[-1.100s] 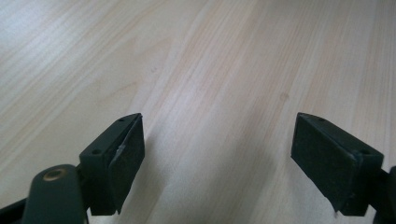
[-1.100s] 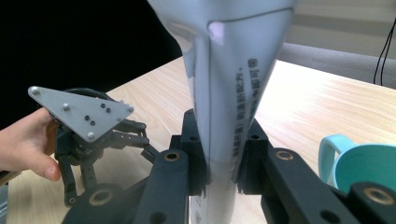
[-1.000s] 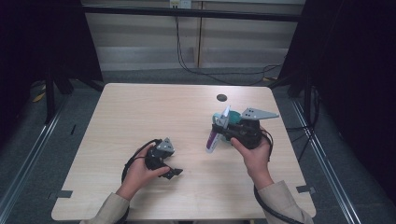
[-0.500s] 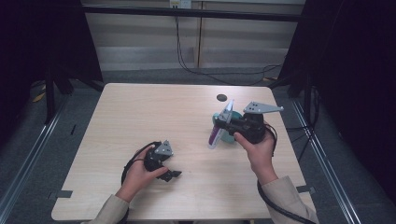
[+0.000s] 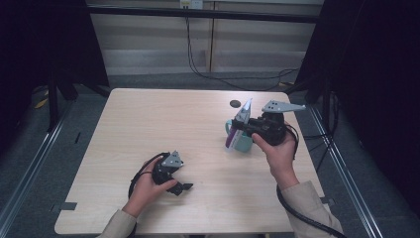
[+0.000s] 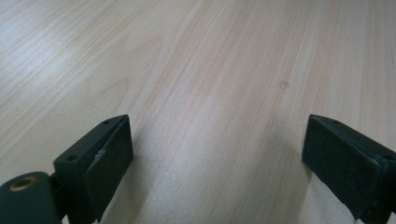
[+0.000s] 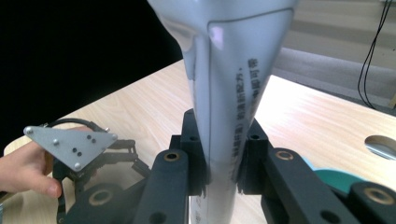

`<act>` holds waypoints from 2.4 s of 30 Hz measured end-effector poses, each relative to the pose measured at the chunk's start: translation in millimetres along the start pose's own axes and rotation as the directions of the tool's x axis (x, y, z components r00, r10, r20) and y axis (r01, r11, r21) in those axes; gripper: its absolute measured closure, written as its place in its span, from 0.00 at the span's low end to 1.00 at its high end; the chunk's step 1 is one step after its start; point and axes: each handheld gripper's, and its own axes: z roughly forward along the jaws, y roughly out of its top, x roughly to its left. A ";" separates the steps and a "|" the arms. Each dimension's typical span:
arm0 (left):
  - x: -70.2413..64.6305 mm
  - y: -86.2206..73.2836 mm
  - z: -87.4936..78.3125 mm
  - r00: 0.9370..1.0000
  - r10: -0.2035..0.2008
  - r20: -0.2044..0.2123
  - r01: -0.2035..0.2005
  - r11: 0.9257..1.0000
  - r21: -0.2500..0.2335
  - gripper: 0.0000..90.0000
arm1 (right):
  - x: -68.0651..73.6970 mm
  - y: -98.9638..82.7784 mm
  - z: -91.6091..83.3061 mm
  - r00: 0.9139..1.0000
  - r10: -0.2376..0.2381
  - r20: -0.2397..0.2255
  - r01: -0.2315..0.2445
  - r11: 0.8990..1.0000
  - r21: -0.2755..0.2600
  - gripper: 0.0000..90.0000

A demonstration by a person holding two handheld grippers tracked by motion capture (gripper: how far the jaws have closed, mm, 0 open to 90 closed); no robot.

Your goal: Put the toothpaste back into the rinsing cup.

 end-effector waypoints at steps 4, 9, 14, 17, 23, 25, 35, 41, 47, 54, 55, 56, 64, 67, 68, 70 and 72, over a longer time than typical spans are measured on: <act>0.0 0.0 0.1 1.000 -0.001 0.000 0.001 1.000 -0.001 0.09 | -2.9 5.0 -2.2 1.000 0.005 0.011 -0.005 1.000 -0.009 0.85; -0.3 0.0 0.3 1.000 -0.005 -0.002 0.005 1.000 -0.003 0.09 | -7.6 9.6 -3.3 1.000 0.010 0.026 -0.009 1.000 -0.013 0.85; -0.5 -0.1 0.5 1.000 -0.007 -0.002 0.007 1.000 -0.005 0.09 | -12.3 13.8 -3.2 0.999 0.012 0.042 -0.012 1.000 -0.012 0.85; -0.5 0.0 0.5 1.000 -0.007 -0.002 0.007 1.000 -0.004 0.09 | -14.8 16.7 -2.8 0.998 0.008 0.055 -0.008 1.000 -0.009 0.85; -0.5 0.0 0.6 1.000 -0.007 -0.002 0.007 1.000 -0.006 0.09 | -21.7 22.1 -4.0 0.997 0.012 0.081 -0.012 1.000 -0.007 0.85; -0.5 0.0 0.5 1.000 -0.006 -0.003 0.006 1.000 -0.005 0.09 | -23.9 23.3 -4.7 0.996 0.012 0.089 -0.011 1.000 -0.008 0.85; -0.2 0.0 0.5 1.000 -0.001 -0.003 0.001 1.000 -0.005 0.09 | -38.5 25.3 -2.9 0.990 0.019 0.142 -0.020 1.000 0.000 0.85; -0.2 0.0 0.5 1.000 -0.001 -0.003 0.001 1.000 -0.004 0.09 | -46.2 27.4 -0.5 0.986 0.022 0.164 -0.024 1.000 0.011 0.85; -0.2 0.1 0.5 1.000 -0.001 -0.003 0.001 1.000 -0.004 0.09 | -52.6 31.0 0.3 0.982 0.019 0.189 -0.022 1.000 0.012 0.85; -0.5 0.0 0.6 1.000 -0.005 -0.004 0.005 1.000 -0.006 0.09 | -61.5 27.5 3.7 0.977 0.037 0.212 -0.040 0.999 0.009 0.84; -0.5 0.0 0.6 1.000 -0.004 -0.004 0.004 1.000 -0.006 0.09 | -62.2 27.1 4.2 0.975 0.035 0.217 -0.038 0.999 0.010 0.84; -0.5 0.0 0.6 1.000 -0.005 -0.004 0.005 1.000 -0.006 0.09 | -63.2 26.4 5.0 0.975 0.033 0.220 -0.037 0.999 0.012 0.84; -0.5 -0.1 0.8 1.000 -0.004 -0.005 0.004 1.000 -0.009 0.09 | -68.8 25.9 13.2 0.970 0.028 0.242 -0.036 0.999 0.030 0.84; -0.5 -0.1 0.8 1.000 -0.005 -0.005 0.005 1.000 -0.008 0.09 | -70.4 24.7 16.9 0.968 0.022 0.248 -0.033 0.999 0.041 0.84; -0.5 -0.1 0.8 1.000 -0.005 -0.005 0.005 1.000 -0.008 0.09 | -70.7 23.8 18.3 0.967 0.020 0.254 -0.032 0.998 0.045 0.84; -0.5 -0.1 0.8 1.000 -0.005 -0.005 0.005 1.000 -0.008 0.09 | -71.2 22.1 20.3 0.966 0.023 0.256 -0.036 0.998 0.047 0.84; -0.5 -0.1 0.8 1.000 -0.004 -0.005 0.004 1.000 -0.008 0.09 | -72.1 19.9 22.5 0.966 0.024 0.257 -0.038 0.998 0.050 0.84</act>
